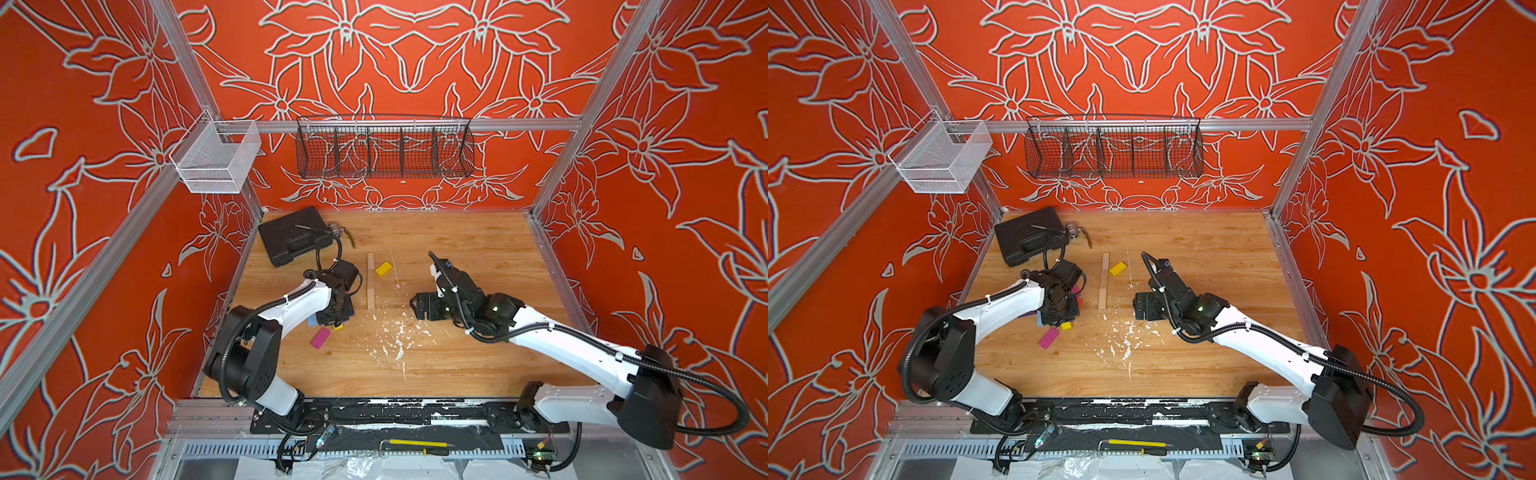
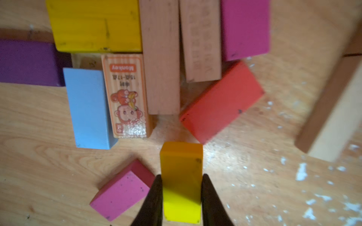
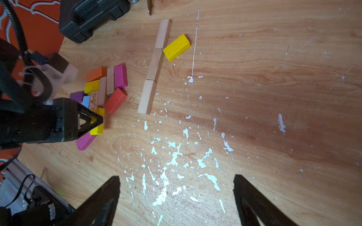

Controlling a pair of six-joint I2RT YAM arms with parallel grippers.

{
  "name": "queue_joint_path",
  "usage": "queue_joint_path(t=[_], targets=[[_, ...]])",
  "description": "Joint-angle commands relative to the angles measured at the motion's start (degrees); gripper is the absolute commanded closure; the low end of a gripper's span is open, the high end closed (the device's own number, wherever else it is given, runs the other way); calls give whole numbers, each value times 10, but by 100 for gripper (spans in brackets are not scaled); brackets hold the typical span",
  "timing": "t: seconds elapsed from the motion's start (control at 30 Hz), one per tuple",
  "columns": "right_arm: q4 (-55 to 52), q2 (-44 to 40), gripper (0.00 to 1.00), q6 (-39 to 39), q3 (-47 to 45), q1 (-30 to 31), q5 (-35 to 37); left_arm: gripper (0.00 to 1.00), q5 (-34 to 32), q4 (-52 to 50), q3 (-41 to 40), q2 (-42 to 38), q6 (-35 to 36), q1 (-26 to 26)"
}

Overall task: Assemble the letter k with building blocks
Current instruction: Pick up the building block from the center of the board, then place the building block at the center of the board.

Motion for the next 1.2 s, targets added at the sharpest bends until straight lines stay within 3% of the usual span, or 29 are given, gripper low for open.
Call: queue_joint_path(t=[0.0, 0.2, 0.53, 0.83, 1.17], targets=[[-15, -15, 8, -14, 17, 3, 35, 83, 20, -20, 51, -25, -23, -35], [-21, -29, 7, -11, 11, 3, 39, 83, 24, -1, 131, 1, -45, -91], [-21, -76, 8, 1, -25, 3, 56, 84, 5, -11, 290, 178, -40, -144], [-24, -101, 7, 2, -48, 3, 59, 84, 13, -26, 388, 310, -36, -157], [-29, -106, 6, -10, -46, 2, 63, 83, 14, -22, 425, 386, -31, -157]])
